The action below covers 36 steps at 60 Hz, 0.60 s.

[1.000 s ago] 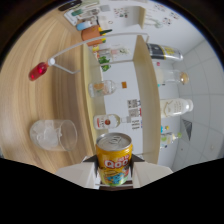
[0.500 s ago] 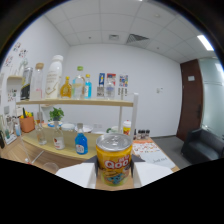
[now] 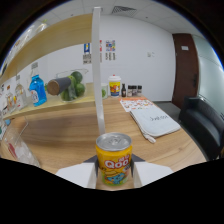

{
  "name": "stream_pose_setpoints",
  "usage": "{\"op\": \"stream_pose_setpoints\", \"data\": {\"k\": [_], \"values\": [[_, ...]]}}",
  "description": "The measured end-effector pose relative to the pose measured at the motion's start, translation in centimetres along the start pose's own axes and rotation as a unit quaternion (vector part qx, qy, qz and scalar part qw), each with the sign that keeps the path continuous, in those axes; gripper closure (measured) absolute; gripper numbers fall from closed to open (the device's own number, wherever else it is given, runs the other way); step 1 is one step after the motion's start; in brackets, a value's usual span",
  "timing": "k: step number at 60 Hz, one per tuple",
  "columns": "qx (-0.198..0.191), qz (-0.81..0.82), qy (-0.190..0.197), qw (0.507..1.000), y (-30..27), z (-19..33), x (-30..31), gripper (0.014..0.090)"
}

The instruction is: Make me a cup of Vodka Sunrise.

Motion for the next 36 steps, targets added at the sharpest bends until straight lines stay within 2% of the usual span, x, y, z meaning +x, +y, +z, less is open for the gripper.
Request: {"op": "stream_pose_setpoints", "data": {"k": [15,36], "values": [[-0.025,0.0,0.002,1.0,1.9,1.0,-0.1,0.0534],[-0.023,-0.009,0.004,1.0,3.1,-0.6,0.1,0.0501]]}}
